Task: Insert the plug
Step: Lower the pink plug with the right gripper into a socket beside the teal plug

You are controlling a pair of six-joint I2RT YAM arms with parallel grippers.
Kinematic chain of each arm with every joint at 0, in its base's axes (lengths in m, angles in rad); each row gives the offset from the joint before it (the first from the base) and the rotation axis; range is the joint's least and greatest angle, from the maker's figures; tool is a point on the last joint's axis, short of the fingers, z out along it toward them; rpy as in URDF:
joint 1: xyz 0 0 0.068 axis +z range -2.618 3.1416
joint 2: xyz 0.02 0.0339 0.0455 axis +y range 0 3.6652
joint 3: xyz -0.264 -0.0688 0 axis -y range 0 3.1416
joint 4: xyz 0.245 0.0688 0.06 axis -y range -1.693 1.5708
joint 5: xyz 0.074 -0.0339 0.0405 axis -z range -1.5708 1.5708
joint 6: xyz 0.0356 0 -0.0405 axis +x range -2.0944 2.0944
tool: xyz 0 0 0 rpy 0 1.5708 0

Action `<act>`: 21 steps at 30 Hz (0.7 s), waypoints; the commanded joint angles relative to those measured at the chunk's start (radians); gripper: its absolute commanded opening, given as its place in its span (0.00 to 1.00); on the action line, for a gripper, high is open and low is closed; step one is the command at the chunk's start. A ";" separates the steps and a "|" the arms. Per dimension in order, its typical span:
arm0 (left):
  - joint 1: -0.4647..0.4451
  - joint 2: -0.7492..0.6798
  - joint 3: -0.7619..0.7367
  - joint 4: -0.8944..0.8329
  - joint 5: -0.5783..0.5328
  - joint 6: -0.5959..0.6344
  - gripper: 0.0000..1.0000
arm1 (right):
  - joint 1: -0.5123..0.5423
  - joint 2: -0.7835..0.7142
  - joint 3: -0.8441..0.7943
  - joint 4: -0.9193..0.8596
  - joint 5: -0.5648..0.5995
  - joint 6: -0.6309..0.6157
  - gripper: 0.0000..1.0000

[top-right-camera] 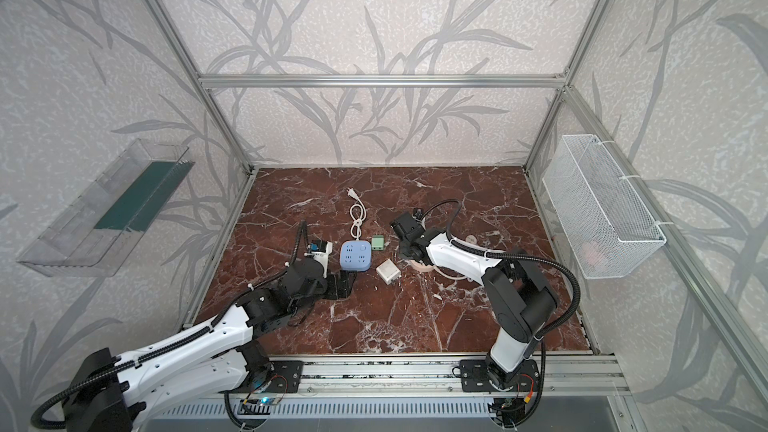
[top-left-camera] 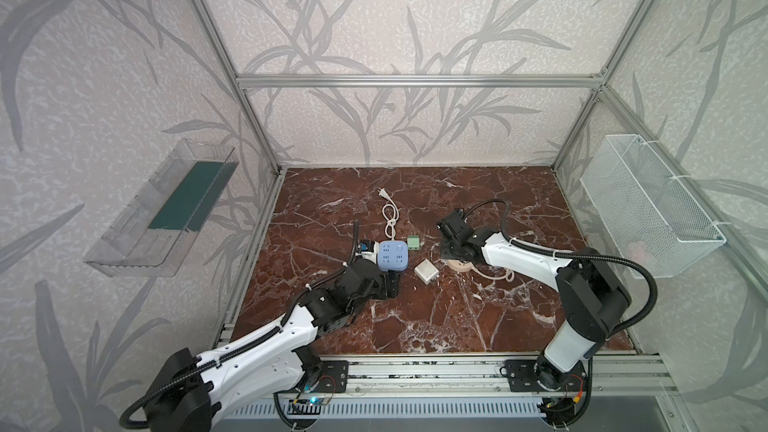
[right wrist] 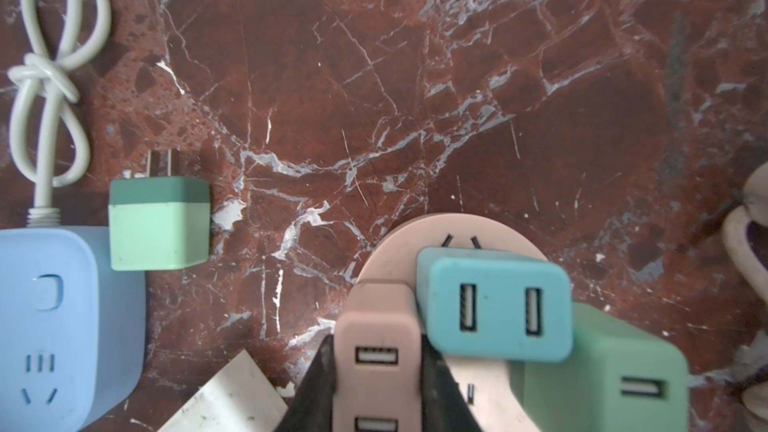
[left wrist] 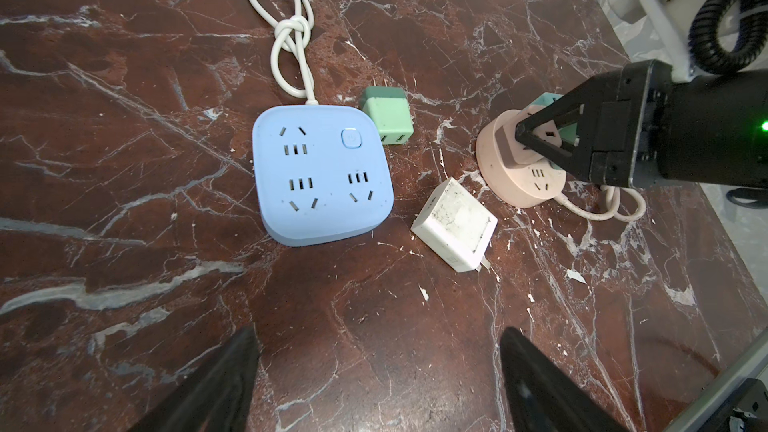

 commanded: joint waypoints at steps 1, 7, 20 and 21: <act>0.004 -0.025 -0.024 0.011 -0.018 -0.021 0.88 | 0.003 0.180 -0.147 -0.142 -0.282 0.064 0.00; 0.005 -0.010 -0.004 -0.005 -0.018 0.001 0.90 | 0.005 0.151 -0.064 -0.242 -0.229 0.004 0.00; 0.009 0.030 0.091 -0.093 -0.100 0.009 0.99 | 0.003 0.084 0.061 -0.403 -0.182 -0.126 0.00; 0.011 0.044 0.109 -0.113 -0.091 0.027 0.99 | 0.003 0.074 0.061 -0.406 -0.182 -0.132 0.00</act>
